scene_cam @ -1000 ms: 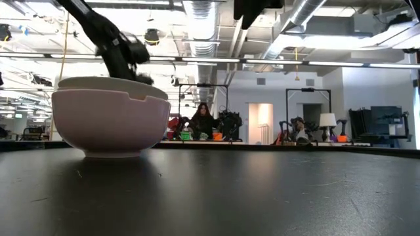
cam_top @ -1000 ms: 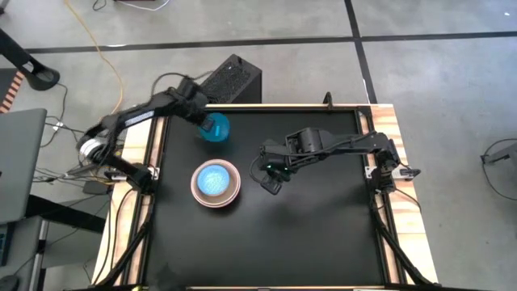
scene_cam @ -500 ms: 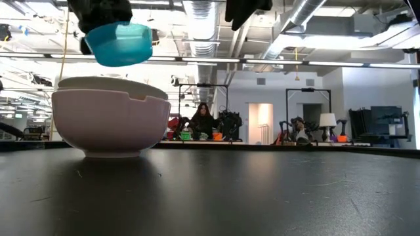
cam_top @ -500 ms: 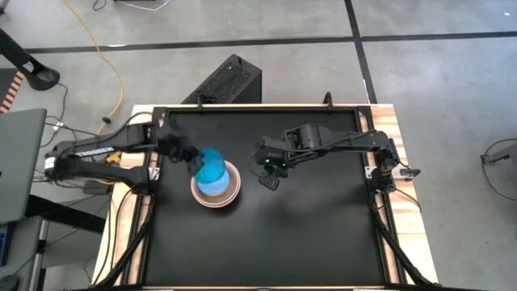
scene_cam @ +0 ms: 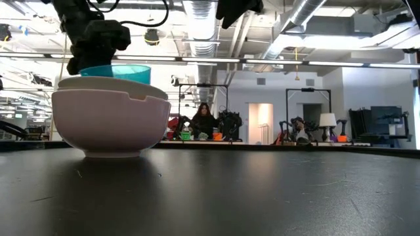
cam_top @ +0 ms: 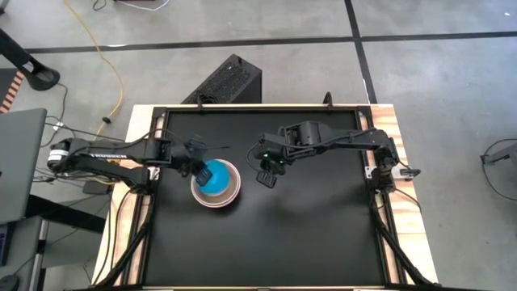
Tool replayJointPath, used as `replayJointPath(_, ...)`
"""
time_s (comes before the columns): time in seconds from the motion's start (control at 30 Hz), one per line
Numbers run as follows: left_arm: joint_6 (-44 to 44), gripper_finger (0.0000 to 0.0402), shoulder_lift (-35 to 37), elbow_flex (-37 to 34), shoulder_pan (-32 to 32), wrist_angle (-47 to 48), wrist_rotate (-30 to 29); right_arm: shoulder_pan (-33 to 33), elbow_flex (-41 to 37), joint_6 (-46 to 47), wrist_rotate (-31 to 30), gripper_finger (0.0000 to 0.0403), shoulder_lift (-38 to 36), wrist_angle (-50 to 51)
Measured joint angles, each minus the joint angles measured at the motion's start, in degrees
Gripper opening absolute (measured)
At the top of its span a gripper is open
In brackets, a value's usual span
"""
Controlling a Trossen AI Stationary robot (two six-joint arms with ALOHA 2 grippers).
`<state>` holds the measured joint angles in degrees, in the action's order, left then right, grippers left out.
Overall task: Nest bowls inside each other
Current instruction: Stack the transparent blue bowl on top of the blue bowl, then return to Home Position
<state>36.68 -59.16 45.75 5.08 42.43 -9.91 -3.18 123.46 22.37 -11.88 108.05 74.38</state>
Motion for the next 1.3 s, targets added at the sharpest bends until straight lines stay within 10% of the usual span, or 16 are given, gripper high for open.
replayJointPath(0.47, 4.1, 0.0005, 0.0, -4.5, 0.0, -3.4, 1.5, 0.1, 0.0, 0.0, 1.5, 0.0140, 0.0, 0.0)
replayJointPath(0.93, 2.1, 0.0106, 1.0, -4.1, 1.8, -0.9, 5.2, 0.3, 0.0, 0.0, 1.6, 0.0140, 0.0, 0.2)
replayJointPath(1.3, -8.3, 0.0126, 1.4, 10.0, 6.1, 9.4, 4.7, -0.1, -0.1, -5.2, 4.4, 0.0139, -0.7, 0.7)
